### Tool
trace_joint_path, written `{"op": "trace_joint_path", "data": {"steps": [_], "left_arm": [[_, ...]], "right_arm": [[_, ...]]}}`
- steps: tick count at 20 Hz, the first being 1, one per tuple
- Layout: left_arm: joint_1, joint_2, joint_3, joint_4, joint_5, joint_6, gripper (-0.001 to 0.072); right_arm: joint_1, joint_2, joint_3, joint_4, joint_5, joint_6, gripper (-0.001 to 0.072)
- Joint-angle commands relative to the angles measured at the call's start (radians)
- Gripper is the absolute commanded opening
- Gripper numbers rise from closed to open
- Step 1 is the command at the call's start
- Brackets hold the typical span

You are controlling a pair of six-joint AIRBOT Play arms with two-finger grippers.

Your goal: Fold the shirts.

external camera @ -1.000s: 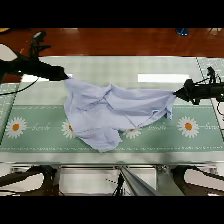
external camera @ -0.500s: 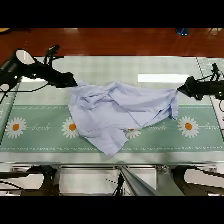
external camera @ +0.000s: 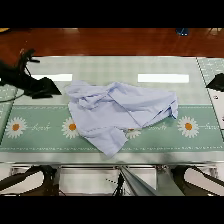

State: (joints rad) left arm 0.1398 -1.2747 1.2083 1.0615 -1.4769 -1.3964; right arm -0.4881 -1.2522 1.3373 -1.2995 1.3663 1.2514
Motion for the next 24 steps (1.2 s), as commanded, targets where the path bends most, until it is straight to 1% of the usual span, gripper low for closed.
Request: {"op": "trace_joint_path", "data": {"steps": [1, 4, 7, 11, 15, 16, 19, 20, 21, 22, 24], "left_arm": [[0.010, 0.087, -0.245, -0.005, 0.000, -0.005, 0.0675], [-0.019, 0.091, -0.426, -0.062, 0.077, 0.039, 0.0675], [-0.073, 0.079, -0.536, -0.121, 0.188, 0.072, 0.0675], [-0.151, 0.007, -0.573, -0.157, 0.267, 0.073, 0.0674], [-0.219, -0.078, -0.572, -0.264, 0.367, 0.079, 0.0658], [-0.235, -0.098, -0.572, -0.287, 0.389, 0.079, 0.0620], [-0.257, -0.145, -0.572, -0.300, 0.412, 0.080, 0.0151], [-0.256, -0.147, -0.572, -0.299, 0.410, 0.095, 0.0022], [-0.256, -0.144, -0.572, -0.299, 0.405, 0.117, 0.0021], [-0.256, -0.142, -0.572, -0.299, 0.394, 0.128, 0.0021], [-0.256, -0.140, -0.572, -0.299, 0.375, 0.135, 0.0021]], "right_arm": [[0.001, 0.019, -0.023, -0.122, 0.041, 0.023, 0.0492], [0.000, 0.019, -0.110, -0.119, 0.022, 0.022, 0.0502], [-0.001, 0.019, -0.184, -0.089, -0.015, 0.000, 0.0502], [-0.002, 0.019, -0.214, -0.055, -0.032, -0.012, 0.0502], [-0.001, 0.019, -0.214, -0.028, -0.021, -0.012, 0.0502], [-0.001, 0.019, -0.214, -0.022, -0.012, -0.012, 0.0502], [-0.001, 0.019, -0.214, -0.013, 0.022, -0.016, 0.0504], [-0.001, 0.019, -0.214, -0.026, 0.032, -0.016, 0.0507], [-0.001, 0.019, -0.221, -0.033, 0.035, -0.016, 0.0567], [-0.001, 0.019, -0.239, -0.034, 0.039, -0.018, 0.0596], [0.011, 0.019, -0.309, -0.022, 0.025, -0.041, 0.0595]]}}
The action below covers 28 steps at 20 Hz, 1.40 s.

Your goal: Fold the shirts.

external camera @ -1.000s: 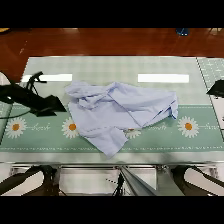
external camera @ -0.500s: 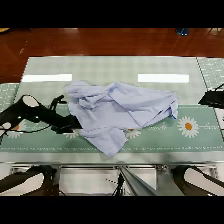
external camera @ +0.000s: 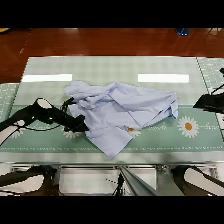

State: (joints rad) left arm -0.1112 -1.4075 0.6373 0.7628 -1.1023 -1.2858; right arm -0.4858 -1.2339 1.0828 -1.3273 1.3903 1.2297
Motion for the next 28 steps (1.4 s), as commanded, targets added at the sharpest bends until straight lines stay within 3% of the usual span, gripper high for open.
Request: {"op": "trace_joint_path", "data": {"steps": [1, 9, 13, 21, 22, 26, 27, 28], "left_arm": [[-0.005, -0.007, -0.001, 0.000, -0.008, 0.041, 0.0020], [-0.005, -0.007, -0.001, 0.000, -0.018, 0.045, 0.0020], [-0.005, -0.007, -0.001, 0.000, -0.018, 0.045, 0.0020], [-0.005, -0.007, -0.001, 0.000, -0.061, 0.070, 0.0020], [-0.005, -0.007, -0.001, 0.000, -0.061, 0.070, 0.0020], [-0.005, -0.007, 0.000, -0.001, -0.061, 0.070, 0.0020], [-0.005, -0.007, 0.002, 0.000, -0.061, 0.071, 0.0020], [-0.005, -0.006, 0.008, 0.000, -0.061, 0.076, 0.0020]], "right_arm": [[0.023, 0.001, -0.091, 0.028, -0.017, -0.034, 0.0596], [0.221, 0.000, -0.176, 0.043, -0.158, -0.080, 0.0596], [0.304, -0.021, -0.176, -0.037, -0.170, -0.072, 0.0596], [0.359, -0.128, -0.176, -0.211, -0.314, 0.116, 0.0588], [0.359, -0.135, -0.176, -0.214, -0.338, 0.138, 0.0563], [0.359, -0.141, -0.172, -0.240, -0.406, 0.180, 0.0079], [0.358, -0.140, -0.164, -0.247, -0.397, 0.180, 0.0020], [0.358, -0.140, -0.149, -0.254, -0.373, 0.178, 0.0019]]}}
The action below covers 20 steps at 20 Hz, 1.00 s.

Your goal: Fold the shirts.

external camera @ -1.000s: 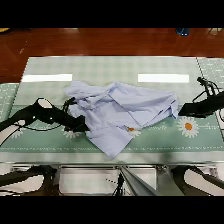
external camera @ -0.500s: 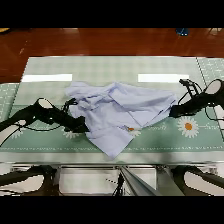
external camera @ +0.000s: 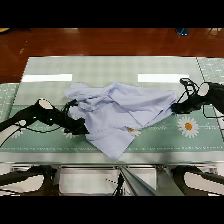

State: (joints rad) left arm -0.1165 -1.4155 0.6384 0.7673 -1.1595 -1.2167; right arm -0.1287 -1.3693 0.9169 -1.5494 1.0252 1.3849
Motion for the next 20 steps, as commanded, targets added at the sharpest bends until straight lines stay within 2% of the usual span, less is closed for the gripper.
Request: {"op": "trace_joint_path", "data": {"steps": [1, 3, 6, 11, 16, 20], "left_arm": [[0.003, 0.005, 0.020, -0.005, -0.005, 0.013, 0.0019], [0.019, 0.035, 0.066, -0.005, -0.016, 0.012, 0.0019], [0.080, 0.150, 0.207, -0.004, -0.069, 0.012, 0.0018], [0.253, 0.427, 0.607, -0.005, -0.128, 0.008, 0.0019], [0.416, 0.643, 1.049, -0.005, -0.037, 0.009, 0.0019], [0.447, 0.732, 1.243, -0.004, 0.048, 0.008, 0.0019]], "right_arm": [[0.001, -0.004, 0.044, -0.032, 0.029, 0.002, 0.0019], [0.001, 0.019, 0.110, -0.031, 0.089, -0.040, 0.0019], [0.001, 0.111, 0.240, -0.023, 0.095, -0.043, 0.0018], [0.001, 0.315, 0.511, 0.006, 0.075, -0.002, 0.0018], [0.001, 0.514, 0.744, 0.006, 0.012, 0.130, 0.0019], [0.001, 0.608, 0.817, 0.006, 0.042, 0.198, 0.0019]]}}
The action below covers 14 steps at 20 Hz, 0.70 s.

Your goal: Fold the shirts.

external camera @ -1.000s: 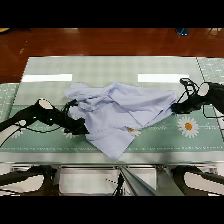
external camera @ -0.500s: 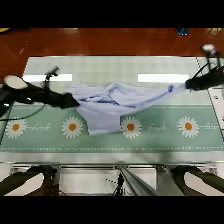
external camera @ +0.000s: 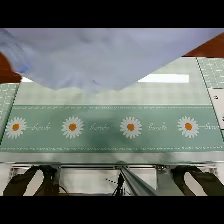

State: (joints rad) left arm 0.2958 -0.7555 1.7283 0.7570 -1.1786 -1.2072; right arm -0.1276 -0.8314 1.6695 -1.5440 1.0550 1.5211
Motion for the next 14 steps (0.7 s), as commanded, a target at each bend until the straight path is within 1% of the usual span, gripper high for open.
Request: {"op": "trace_joint_path", "data": {"steps": [1, 3, 5, 8, 10, 12, 14], "left_arm": [[0.035, 0.084, 0.178, 0.006, 0.066, -0.001, 0.0019], [0.035, 0.104, 0.196, 0.007, 0.048, -0.002, 0.0019], [0.034, 0.115, 0.196, 0.027, 0.002, -0.055, 0.0019], [0.034, 0.126, 0.197, 0.037, -0.127, -0.108, 0.0017], [0.034, 0.143, 0.197, 0.044, -0.232, -0.152, 0.0017], [0.034, 0.170, 0.197, 0.083, -0.344, -0.214, 0.0016], [0.034, 0.195, 0.198, 0.116, -0.441, -0.266, 0.0016]], "right_arm": [[0.000, 0.084, 0.072, 0.000, 0.032, 0.069, 0.0019], [0.000, 0.109, 0.079, -0.004, 0.058, 0.069, 0.0019], [0.000, 0.134, 0.079, -0.011, 0.061, 0.069, 0.0019], [0.000, 0.179, 0.079, -0.021, 0.098, 0.069, 0.0018], [0.000, 0.209, 0.079, -0.060, 0.197, 0.069, 0.0019], [0.000, 0.229, 0.079, -0.090, 0.344, 0.056, 0.0018], [0.000, 0.231, 0.079, -0.089, 0.504, -0.013, 0.0019]]}}
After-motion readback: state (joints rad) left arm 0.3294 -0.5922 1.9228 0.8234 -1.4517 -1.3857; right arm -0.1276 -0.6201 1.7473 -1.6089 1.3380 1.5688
